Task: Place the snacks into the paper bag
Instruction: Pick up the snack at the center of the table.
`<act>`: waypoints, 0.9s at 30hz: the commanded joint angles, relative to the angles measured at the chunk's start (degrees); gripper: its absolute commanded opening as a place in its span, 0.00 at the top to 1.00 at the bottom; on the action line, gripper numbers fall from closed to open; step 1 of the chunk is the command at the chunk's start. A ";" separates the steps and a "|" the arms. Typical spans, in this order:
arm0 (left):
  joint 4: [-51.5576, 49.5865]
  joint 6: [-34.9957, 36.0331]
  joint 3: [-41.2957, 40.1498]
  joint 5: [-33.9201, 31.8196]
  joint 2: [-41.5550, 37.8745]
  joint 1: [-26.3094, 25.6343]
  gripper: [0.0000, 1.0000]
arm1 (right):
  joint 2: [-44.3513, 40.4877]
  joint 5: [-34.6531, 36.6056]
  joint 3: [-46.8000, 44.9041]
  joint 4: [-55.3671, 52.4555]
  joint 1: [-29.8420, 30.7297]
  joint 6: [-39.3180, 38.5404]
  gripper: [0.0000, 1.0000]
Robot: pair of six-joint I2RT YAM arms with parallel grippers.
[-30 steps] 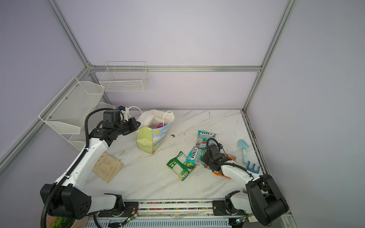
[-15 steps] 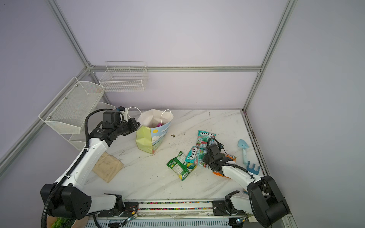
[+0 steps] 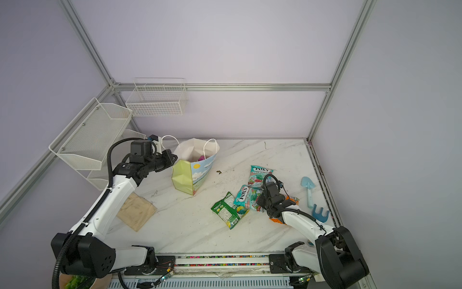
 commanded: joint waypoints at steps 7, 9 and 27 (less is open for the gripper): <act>0.76 1.11 -0.85 1.62 -2.11 0.31 1.00 | -5.38 1.07 4.29 -5.53 -0.24 -1.02 1.00; 0.61 1.11 -0.88 1.65 -2.21 0.11 1.00 | -6.98 2.38 5.31 -6.99 -0.19 -1.70 1.00; -0.03 1.16 -0.97 -0.59 -3.36 -3.37 1.00 | -14.96 3.65 16.07 -14.78 -0.23 -7.49 1.00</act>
